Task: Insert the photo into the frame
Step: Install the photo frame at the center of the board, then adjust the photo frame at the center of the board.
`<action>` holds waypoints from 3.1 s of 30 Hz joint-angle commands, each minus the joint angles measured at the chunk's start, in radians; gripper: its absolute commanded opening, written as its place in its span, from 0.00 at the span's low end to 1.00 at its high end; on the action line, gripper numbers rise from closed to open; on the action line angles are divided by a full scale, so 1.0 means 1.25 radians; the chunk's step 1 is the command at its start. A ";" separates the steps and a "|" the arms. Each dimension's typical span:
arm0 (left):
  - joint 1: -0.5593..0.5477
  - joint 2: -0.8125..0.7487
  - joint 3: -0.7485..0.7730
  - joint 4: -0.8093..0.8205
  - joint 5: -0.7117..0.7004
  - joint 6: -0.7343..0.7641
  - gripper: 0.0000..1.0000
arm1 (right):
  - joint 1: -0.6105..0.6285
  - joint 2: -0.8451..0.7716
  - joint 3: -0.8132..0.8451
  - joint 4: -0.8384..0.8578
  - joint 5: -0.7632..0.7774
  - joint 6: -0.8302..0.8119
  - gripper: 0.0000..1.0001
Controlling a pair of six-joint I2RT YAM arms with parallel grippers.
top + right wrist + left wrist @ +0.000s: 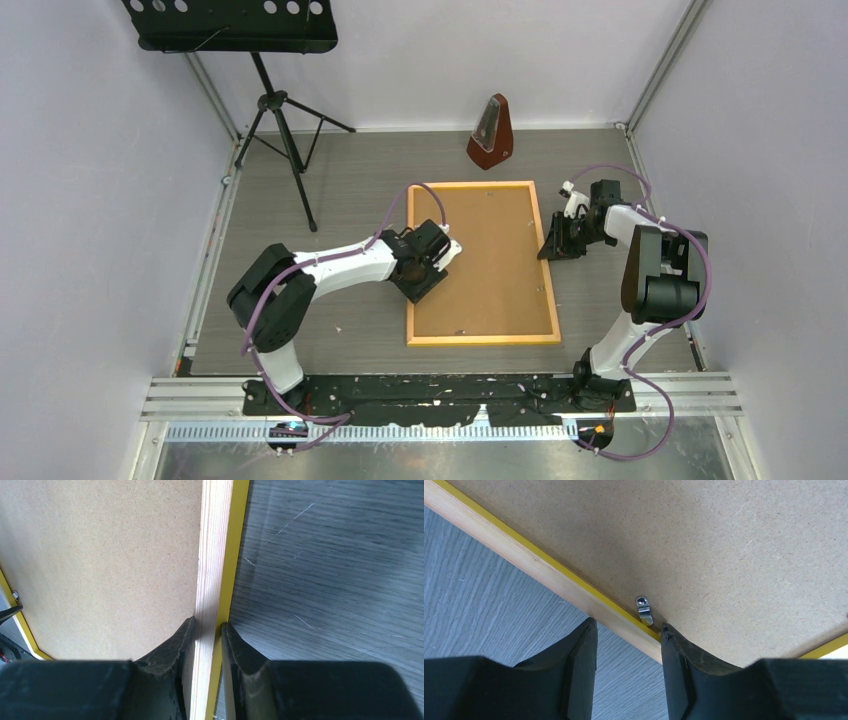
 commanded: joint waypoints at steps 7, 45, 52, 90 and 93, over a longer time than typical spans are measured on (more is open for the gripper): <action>0.046 -0.017 0.070 -0.014 0.097 -0.016 0.72 | -0.001 0.005 0.010 0.009 -0.033 0.002 0.06; 0.072 0.041 0.025 0.016 0.091 0.000 0.30 | -0.003 0.009 0.011 0.008 -0.040 0.001 0.06; 0.072 0.017 0.015 0.037 0.088 0.009 0.07 | -0.004 0.011 0.011 0.008 -0.041 0.001 0.06; 0.237 -0.128 0.090 -0.034 0.144 -0.002 0.76 | 0.073 0.041 0.169 -0.116 0.188 -0.262 0.06; 0.261 -0.137 0.099 -0.041 0.154 0.006 0.76 | 0.088 0.078 0.228 -0.174 0.207 -0.319 0.06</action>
